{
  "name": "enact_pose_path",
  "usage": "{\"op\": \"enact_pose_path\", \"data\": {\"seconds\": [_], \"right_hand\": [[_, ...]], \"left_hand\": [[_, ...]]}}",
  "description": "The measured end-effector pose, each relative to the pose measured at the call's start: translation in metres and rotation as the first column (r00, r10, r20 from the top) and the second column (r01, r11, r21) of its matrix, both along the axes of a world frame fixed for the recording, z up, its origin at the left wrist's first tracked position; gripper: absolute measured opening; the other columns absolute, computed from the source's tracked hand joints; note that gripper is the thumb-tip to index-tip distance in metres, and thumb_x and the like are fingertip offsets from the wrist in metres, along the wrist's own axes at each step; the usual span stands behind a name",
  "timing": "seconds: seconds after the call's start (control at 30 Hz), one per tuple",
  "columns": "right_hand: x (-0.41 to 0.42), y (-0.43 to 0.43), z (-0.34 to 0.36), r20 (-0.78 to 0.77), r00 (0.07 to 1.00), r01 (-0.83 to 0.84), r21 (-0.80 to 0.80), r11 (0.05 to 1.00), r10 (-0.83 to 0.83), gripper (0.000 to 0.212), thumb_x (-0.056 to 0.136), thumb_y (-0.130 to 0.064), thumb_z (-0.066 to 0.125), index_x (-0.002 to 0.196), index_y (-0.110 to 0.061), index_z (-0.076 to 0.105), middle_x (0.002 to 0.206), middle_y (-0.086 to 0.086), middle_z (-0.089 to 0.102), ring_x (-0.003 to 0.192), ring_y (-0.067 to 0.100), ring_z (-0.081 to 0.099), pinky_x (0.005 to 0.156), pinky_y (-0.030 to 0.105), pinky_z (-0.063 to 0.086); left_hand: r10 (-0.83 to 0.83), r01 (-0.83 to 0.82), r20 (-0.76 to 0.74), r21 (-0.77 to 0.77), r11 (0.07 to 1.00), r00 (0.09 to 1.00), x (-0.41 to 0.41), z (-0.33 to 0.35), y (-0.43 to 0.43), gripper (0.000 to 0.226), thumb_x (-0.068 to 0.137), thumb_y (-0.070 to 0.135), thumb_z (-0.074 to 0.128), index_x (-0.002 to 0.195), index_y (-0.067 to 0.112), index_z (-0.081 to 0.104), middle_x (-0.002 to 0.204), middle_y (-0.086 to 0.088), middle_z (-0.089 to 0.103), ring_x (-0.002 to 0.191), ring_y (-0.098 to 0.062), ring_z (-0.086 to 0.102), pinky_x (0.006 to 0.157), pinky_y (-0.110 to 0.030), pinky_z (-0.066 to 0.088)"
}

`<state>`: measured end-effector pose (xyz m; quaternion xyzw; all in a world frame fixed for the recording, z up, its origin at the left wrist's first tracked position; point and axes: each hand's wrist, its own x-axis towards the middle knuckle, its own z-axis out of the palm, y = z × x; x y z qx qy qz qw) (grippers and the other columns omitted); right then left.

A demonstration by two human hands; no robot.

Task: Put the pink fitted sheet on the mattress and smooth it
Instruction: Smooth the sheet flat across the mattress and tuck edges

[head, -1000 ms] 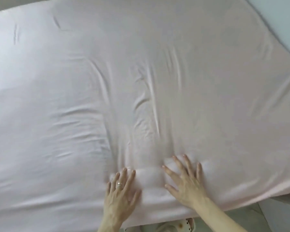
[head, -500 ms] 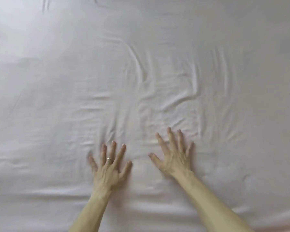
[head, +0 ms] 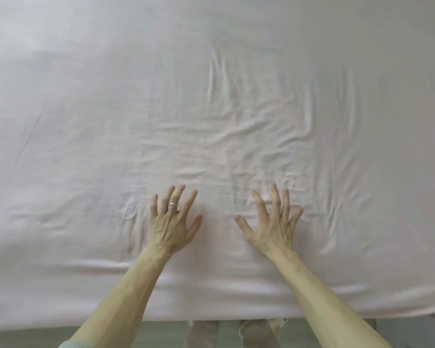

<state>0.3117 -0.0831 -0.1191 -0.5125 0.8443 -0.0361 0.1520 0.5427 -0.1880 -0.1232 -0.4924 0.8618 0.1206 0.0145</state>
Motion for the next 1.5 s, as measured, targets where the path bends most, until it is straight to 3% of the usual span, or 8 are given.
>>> {"op": "enact_pose_path", "data": {"seconds": [0.17,0.3,0.47,0.77,1.03,1.2,1.37,1.5], "right_hand": [[-0.001,0.102,-0.041,-0.032,0.969,-0.238,0.139,0.961,0.245,0.071,0.095,-0.070,0.031,0.157,-0.042,0.012,0.167,-0.004,-0.004,0.154,0.027,-0.003,0.118,0.066,0.004],[-0.021,0.185,-0.024,-0.049,0.991,-0.108,0.278,0.955,0.127,0.070,0.093,-0.064,0.039,0.156,-0.040,0.021,0.167,-0.003,0.008,0.153,0.026,0.013,0.114,0.070,0.011],[-0.036,0.251,0.010,0.054,0.979,0.151,0.454,0.878,-0.196,0.074,0.093,-0.049,0.045,0.155,-0.047,0.004,0.167,-0.006,-0.010,0.154,0.020,-0.006,0.114,0.068,0.005],[-0.176,0.337,0.069,0.215,0.482,0.810,0.261,0.526,-0.849,0.063,0.100,-0.040,0.048,0.155,-0.020,0.025,0.157,0.004,0.034,0.144,0.021,0.031,0.113,0.036,0.033],[-0.326,0.387,0.060,0.565,0.013,0.975,0.176,0.136,-0.825,0.052,0.100,-0.039,0.051,0.147,-0.020,0.038,0.148,-0.001,0.047,0.134,0.018,0.047,0.103,0.032,0.038],[-0.445,0.433,0.015,0.696,-0.356,0.932,0.316,-0.179,-0.623,0.044,0.102,-0.036,0.047,0.141,-0.015,0.045,0.132,0.001,0.057,0.121,0.023,0.054,0.103,0.035,0.042],[-0.538,0.449,-0.023,0.774,-0.469,0.882,0.390,-0.263,-0.426,0.046,0.100,-0.031,0.038,0.146,-0.026,0.037,0.120,0.002,0.061,0.098,0.023,0.062,0.082,0.036,0.052],[-0.572,0.457,-0.044,0.764,-0.363,0.931,0.324,-0.169,-0.534,0.059,0.097,-0.031,0.035,0.153,-0.042,0.021,0.137,-0.004,0.054,0.105,0.029,0.065,0.087,0.042,0.058]], "left_hand": [[-0.126,0.120,0.022,0.182,0.976,0.992,-0.014,-0.045,0.089,0.076,0.090,0.065,0.030,0.155,0.027,0.022,0.164,-0.006,0.013,0.150,-0.032,0.009,0.111,-0.070,0.001],[-0.225,0.197,0.068,0.290,0.937,0.972,-0.016,-0.029,0.128,0.077,0.094,0.065,0.018,0.152,0.016,0.030,0.161,-0.014,0.019,0.148,-0.036,0.017,0.111,-0.070,0.006],[-0.570,0.544,0.003,0.299,0.784,0.821,-0.096,0.018,0.116,0.061,0.098,0.056,0.015,0.150,0.032,0.037,0.163,-0.006,0.017,0.148,-0.027,0.020,0.114,-0.063,0.017],[-0.730,0.681,0.054,0.319,0.659,0.681,-0.297,0.043,0.176,0.069,0.086,0.060,0.035,0.150,0.033,0.036,0.155,-0.006,0.036,0.139,-0.029,0.041,0.110,-0.058,0.023],[-0.809,0.763,0.075,0.294,0.576,0.582,-0.466,0.060,0.254,0.066,0.085,0.060,0.038,0.147,0.037,0.036,0.151,-0.003,0.044,0.134,-0.027,0.048,0.104,-0.058,0.039],[-0.796,0.765,0.029,0.255,0.591,0.605,-0.599,0.043,0.309,0.063,0.093,0.061,0.026,0.152,0.045,0.014,0.163,0.004,0.013,0.150,-0.022,0.015,0.119,-0.054,0.015],[-0.704,0.662,0.069,0.287,0.693,0.707,-0.694,0.019,0.336,0.059,0.098,0.057,0.030,0.149,0.053,0.002,0.163,0.013,-0.001,0.150,-0.018,0.004,0.117,-0.057,0.014],[-0.668,0.592,0.146,0.354,0.724,0.729,-0.707,-0.001,0.340,0.060,0.097,0.058,0.029,0.149,0.054,-0.002,0.164,0.013,-0.003,0.151,-0.018,0.001,0.116,-0.059,0.012]]}}
